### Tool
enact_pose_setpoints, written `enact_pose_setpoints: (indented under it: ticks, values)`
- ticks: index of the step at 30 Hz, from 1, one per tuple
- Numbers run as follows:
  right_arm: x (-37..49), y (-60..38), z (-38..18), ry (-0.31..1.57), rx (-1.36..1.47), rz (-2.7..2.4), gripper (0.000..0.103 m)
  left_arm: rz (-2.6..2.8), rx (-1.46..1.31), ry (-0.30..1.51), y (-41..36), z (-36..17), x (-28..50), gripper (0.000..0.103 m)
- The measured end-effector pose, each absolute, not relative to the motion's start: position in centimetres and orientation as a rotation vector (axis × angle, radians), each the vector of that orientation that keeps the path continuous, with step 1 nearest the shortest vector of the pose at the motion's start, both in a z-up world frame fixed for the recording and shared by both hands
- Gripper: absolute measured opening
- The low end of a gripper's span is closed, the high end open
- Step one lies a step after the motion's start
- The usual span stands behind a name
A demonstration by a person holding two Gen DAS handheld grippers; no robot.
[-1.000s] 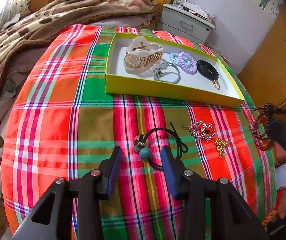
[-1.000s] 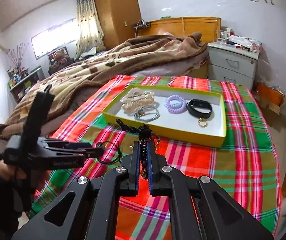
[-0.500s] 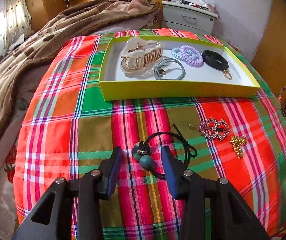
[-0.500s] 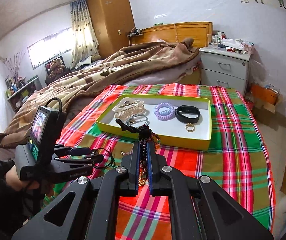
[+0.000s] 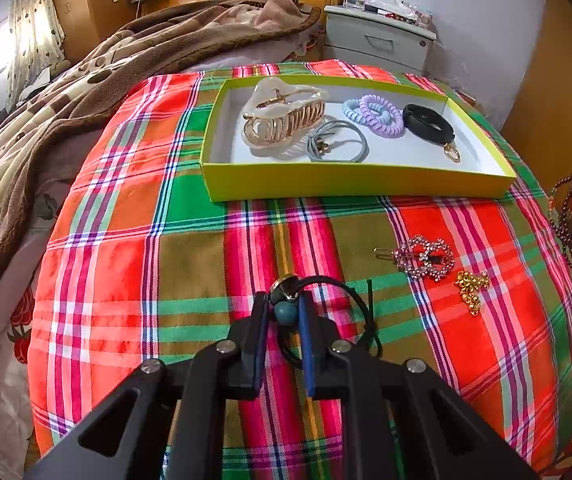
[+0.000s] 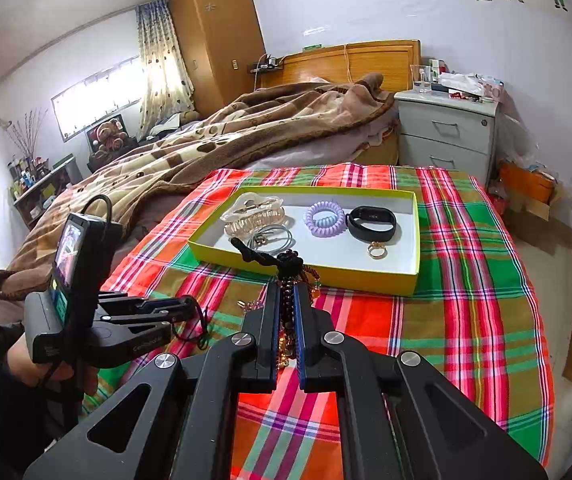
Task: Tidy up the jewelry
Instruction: 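Close left tool on the black hair tie with teal beads, then carry the black hair tie and beaded bracelet into the yellow box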
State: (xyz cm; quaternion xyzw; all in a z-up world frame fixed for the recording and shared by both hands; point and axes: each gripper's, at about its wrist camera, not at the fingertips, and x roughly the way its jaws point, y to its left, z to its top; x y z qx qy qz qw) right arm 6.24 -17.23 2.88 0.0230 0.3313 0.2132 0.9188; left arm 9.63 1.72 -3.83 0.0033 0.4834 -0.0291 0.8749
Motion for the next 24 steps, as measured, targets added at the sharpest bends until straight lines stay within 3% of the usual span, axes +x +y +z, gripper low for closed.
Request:
enact_pose_setpoints:
  ticks: [24]
  values:
    - [6.3,-17.4,4.4,0.651,0.051,0.419,0.006,-0.120,-0.024,0.888,1.9,1.5,8.3,0.015]
